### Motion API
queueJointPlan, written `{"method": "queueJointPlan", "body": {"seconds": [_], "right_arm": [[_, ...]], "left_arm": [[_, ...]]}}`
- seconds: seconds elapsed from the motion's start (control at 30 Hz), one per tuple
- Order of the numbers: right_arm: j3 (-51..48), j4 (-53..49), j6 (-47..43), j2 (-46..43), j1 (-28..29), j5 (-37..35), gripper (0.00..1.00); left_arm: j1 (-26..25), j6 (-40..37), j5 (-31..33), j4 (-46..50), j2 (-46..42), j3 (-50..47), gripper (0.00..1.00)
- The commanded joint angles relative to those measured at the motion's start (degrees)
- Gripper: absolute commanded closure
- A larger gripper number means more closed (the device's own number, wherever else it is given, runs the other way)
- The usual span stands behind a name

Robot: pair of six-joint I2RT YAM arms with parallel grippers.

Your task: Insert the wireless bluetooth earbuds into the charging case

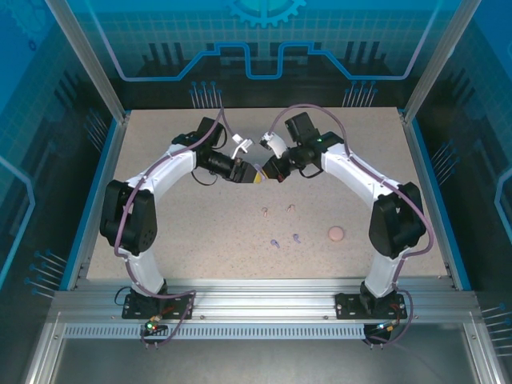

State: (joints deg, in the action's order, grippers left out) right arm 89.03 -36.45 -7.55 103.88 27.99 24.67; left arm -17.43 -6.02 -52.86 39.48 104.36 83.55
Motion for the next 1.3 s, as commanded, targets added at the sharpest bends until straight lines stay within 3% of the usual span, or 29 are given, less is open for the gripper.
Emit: {"method": "queueJointPlan", "body": {"seconds": [0.0, 0.17, 0.37, 0.57, 0.97, 1.03, 1.17, 1.27], "right_arm": [[1.4, -1.0, -0.2, 1.0, 0.9, 1.5, 1.00], [1.1, -0.9, -0.2, 0.9, 0.9, 1.1, 1.00], [1.0, -0.7, -0.1, 0.9, 0.9, 0.9, 1.00], [1.0, -0.7, -0.1, 1.0, 0.9, 1.2, 1.00], [0.8, -0.6, 0.0, 1.0, 0.8, 1.2, 1.00], [0.8, -0.6, 0.0, 1.0, 0.8, 1.2, 1.00], [1.0, -0.5, 0.1, 0.9, 0.8, 1.2, 1.00], [1.2, -0.2, 0.6, 0.8, 0.8, 0.9, 1.00]], "left_arm": [[-0.2, -0.8, -2.2, 0.8, 0.3, 1.8, 0.59], [-0.1, -0.9, -2.1, 0.6, 0.4, 2.1, 0.61], [-0.1, -1.0, -2.2, 0.4, 0.5, 2.1, 0.72], [-0.1, -0.6, -2.8, -0.4, 0.5, 2.3, 0.67], [0.8, 0.2, -3.6, -1.6, 0.2, 2.2, 0.69], [0.8, 0.1, -3.7, -1.9, 0.1, 2.1, 0.73], [0.8, 0.3, -4.1, -2.1, 0.2, 1.9, 0.91], [0.8, 0.6, -4.1, -2.6, 0.0, 1.4, 0.95]]}}
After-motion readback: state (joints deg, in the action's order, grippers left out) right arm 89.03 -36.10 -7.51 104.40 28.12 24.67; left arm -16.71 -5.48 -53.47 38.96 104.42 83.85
